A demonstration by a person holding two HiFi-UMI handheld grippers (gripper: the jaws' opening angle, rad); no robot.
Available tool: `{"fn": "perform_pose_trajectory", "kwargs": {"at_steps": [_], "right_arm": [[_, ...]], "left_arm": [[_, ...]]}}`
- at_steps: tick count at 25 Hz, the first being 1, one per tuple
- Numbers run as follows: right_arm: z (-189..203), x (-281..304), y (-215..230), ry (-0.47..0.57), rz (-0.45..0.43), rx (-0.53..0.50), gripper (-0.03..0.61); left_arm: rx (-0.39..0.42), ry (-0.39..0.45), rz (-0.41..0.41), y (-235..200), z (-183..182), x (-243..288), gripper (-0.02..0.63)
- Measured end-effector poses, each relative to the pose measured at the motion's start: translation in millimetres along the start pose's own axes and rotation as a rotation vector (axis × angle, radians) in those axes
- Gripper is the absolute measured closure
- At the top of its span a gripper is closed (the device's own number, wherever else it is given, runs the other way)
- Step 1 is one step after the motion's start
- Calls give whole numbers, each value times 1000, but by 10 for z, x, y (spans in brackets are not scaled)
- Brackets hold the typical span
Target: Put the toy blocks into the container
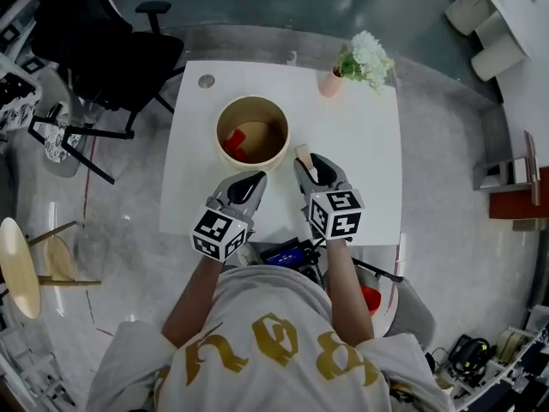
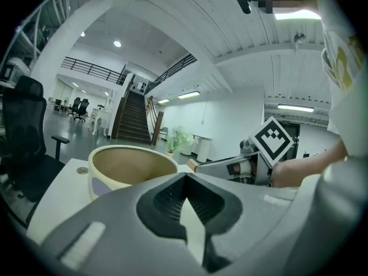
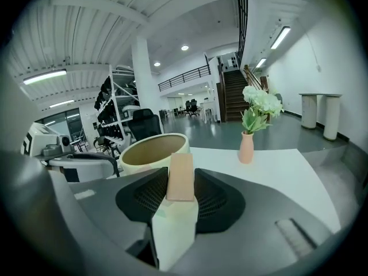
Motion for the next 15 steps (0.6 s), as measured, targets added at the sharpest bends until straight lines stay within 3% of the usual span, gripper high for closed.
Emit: {"fn": "perform_pose_trajectory", "kwargs": {"at_steps": [9, 15], "right_arm": [[-251, 158, -193, 64, -96, -9, 407], [-344, 344, -271, 72, -138, -30, 407]], "left_arm": [[-41, 101, -111, -254, -190, -136, 612], [-33, 116, -158, -441, -251, -158, 612]]}}
Point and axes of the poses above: the fingertips, and each gripper's own axes: x forward along the fingers, y to its right, z out of its underside, the point moved 8 cm from there along -x, backward along the fingers, and after that the axes turned 13 degrees about y, right-handed, at the moved point
